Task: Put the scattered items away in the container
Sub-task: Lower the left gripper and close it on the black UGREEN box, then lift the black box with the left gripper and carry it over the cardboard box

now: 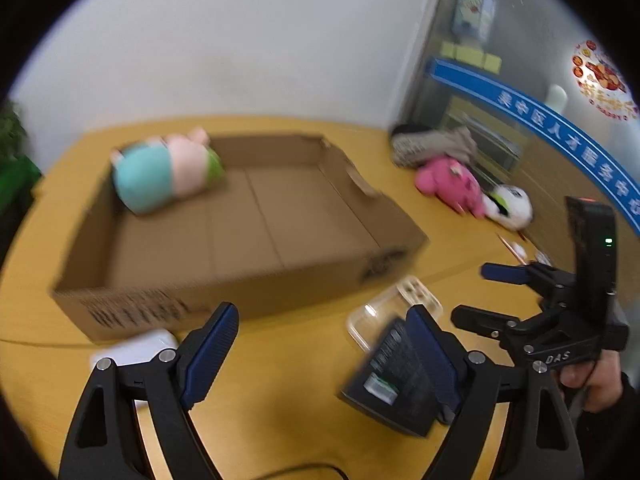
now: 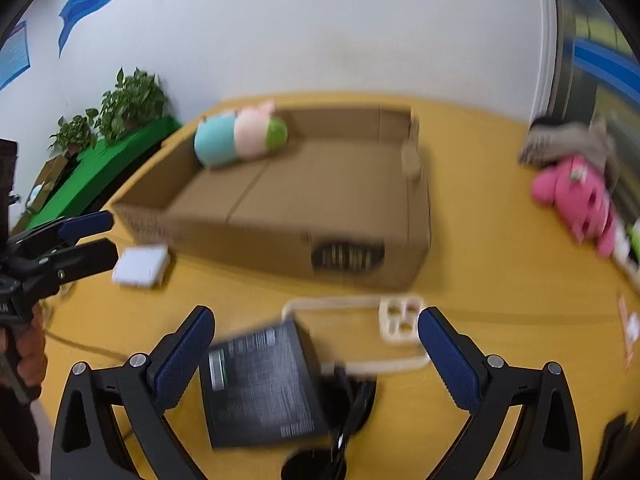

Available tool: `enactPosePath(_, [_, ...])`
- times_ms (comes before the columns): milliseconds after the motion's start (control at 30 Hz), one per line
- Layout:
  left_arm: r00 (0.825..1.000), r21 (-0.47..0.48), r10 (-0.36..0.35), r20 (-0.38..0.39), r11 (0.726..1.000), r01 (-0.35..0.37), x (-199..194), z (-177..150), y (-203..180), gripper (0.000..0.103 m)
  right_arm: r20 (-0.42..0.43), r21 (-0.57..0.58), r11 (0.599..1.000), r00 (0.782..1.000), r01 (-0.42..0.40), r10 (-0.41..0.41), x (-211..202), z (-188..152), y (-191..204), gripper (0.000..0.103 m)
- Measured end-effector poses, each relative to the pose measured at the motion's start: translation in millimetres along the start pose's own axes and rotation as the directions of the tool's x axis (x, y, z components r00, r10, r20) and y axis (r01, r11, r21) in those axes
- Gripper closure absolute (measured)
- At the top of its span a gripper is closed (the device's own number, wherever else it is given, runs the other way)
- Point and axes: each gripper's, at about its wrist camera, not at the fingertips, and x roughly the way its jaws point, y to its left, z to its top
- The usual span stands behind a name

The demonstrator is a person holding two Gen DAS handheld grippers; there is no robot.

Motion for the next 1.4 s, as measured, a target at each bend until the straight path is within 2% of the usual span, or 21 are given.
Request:
enactPosePath(100, [0.993, -0.002, -0.086, -0.086, 0.996, 0.086, 27, -15, -2, 0.017, -0.075, 0.089, 0.993, 0.994, -0.073, 0.080, 11, -29, -16, 0.000])
enactPosePath(200, [0.974, -0.014, -0.169, -0.149, 0.986, 0.168, 53, -23, -3, 0.018, -0.095, 0.154, 0.976, 0.981, -0.154, 0.170, 13, -48, -18, 0.000])
enactPosePath(333, [0.954, -0.031, -0.227, -0.195, 0.974, 0.225, 84, -22, 0, 0.018, -0.126, 0.136, 0.962, 0.959, -0.237, 0.254, 17, -64, 8, 0.000])
enactPosePath(433, [0.929, -0.033, -0.262, -0.263, 0.964, 0.263, 111, -22, -1, 0.018, -0.143, 0.159, 0.940, 0.935, -0.303, 0.325, 31, -71, 23, 0.001])
enactPosePath(500, [0.913, -0.012, -0.263, -0.312, 0.962, 0.274, 129, -25, -4, 0.018, -0.154, 0.162, 0.952, 0.946, -0.261, 0.285, 41, -72, 26, 0.001])
enactPosePath(633, [0.864, -0.115, -0.382, -0.328, 0.924, 0.365, 149, -31, 4, 0.017, -0.160, 0.266, 0.946, 0.959, -0.186, 0.234, 58, -75, 5, 0.002])
enactPosePath(667, [0.855, -0.132, -0.405, -0.324, 0.914, 0.383, 151, -33, 5, 0.019, -0.155, 0.273, 0.947, 0.964, -0.169, 0.217, 60, -74, 0, 0.002])
enactPosePath(700, [0.847, -0.140, -0.425, -0.319, 0.905, 0.401, 152, -36, 5, 0.024, -0.154, 0.271, 0.950, 0.967, -0.154, 0.201, 62, -74, -2, 0.002])
enactPosePath(733, [0.828, -0.160, -0.460, -0.321, 0.888, 0.431, 154, -40, 3, 0.031, -0.150, 0.266, 0.951, 0.968, -0.158, 0.202, 65, -74, -2, 0.002])
enactPosePath(767, [0.814, -0.175, -0.485, -0.321, 0.875, 0.452, 156, -44, 0, 0.031, -0.142, 0.249, 0.956, 0.971, -0.154, 0.193, 66, -74, 0, 0.002])
enactPosePath(833, [0.828, -0.165, -0.473, -0.301, 0.881, 0.443, 154, -50, -4, 0.031, -0.131, 0.239, 0.959, 0.974, -0.149, 0.184, 67, -75, 2, 0.002])
enactPosePath(967, [0.839, -0.176, -0.460, -0.290, 0.888, 0.425, 144, -62, -7, 0.031, -0.113, 0.232, 0.959, 0.975, -0.162, 0.192, 67, -81, 5, 0.002])
enactPosePath(1200, [0.862, -0.211, -0.443, -0.246, 0.893, 0.398, 110, -72, 0, 0.031, -0.092, 0.114, 0.983, 0.984, -0.144, 0.155, 55, -75, 32, 0.002])
enactPosePath(1400, [0.896, -0.226, -0.411, -0.168, 0.901, 0.371, 77, -69, 7, 0.031, -0.035, 0.046, 0.986, 0.987, -0.158, 0.159, 43, -62, 51, 0.003])
